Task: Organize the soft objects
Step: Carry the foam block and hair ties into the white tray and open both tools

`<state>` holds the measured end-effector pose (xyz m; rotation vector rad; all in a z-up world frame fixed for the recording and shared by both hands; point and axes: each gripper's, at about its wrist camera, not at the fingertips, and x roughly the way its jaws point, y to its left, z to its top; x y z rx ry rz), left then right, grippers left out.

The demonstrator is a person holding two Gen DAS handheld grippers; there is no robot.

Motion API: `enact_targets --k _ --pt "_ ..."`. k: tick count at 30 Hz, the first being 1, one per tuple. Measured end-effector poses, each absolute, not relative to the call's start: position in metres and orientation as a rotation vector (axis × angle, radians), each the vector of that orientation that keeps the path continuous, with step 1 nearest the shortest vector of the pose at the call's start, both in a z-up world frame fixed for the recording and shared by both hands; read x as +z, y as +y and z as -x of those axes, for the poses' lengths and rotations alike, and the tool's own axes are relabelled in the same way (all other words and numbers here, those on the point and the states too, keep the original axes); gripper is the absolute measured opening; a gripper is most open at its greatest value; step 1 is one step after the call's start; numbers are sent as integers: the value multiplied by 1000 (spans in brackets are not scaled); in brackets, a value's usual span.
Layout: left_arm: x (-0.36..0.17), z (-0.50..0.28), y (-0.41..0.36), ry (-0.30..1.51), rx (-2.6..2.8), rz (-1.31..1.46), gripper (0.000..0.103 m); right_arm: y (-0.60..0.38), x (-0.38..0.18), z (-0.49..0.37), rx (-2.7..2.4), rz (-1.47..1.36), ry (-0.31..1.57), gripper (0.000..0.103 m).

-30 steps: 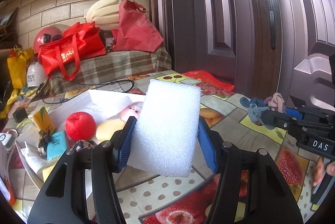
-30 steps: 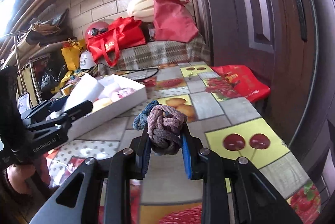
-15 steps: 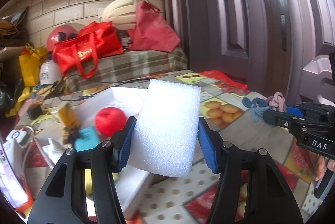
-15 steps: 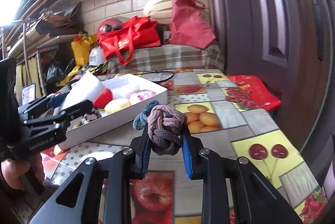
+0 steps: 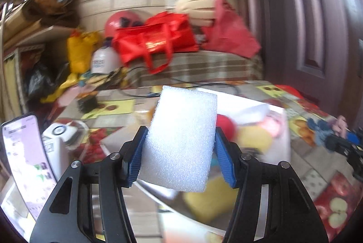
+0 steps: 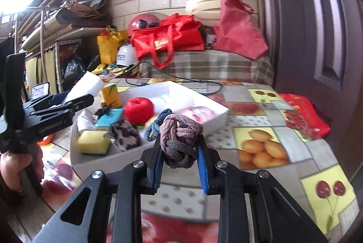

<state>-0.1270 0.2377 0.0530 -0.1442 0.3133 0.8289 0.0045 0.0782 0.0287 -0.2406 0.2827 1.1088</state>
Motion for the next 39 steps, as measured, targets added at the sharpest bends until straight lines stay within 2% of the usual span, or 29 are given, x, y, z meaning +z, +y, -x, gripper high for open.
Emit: enact_targets --k 4,10,13,19,39 --pt "51 125 258 329 868 175 58 96 32 6 1154 257 238 28" --pt "50 105 265 345 883 131 58 137 33 0 1180 237 304 28" --pt "49 95 275 370 889 132 58 160 32 -2 1135 278 261 28" --pt "46 85 289 415 889 165 58 199 31 -21 1084 271 299 28" --pt "39 65 293 521 850 144 58 202 30 -24 1079 265 309 29"
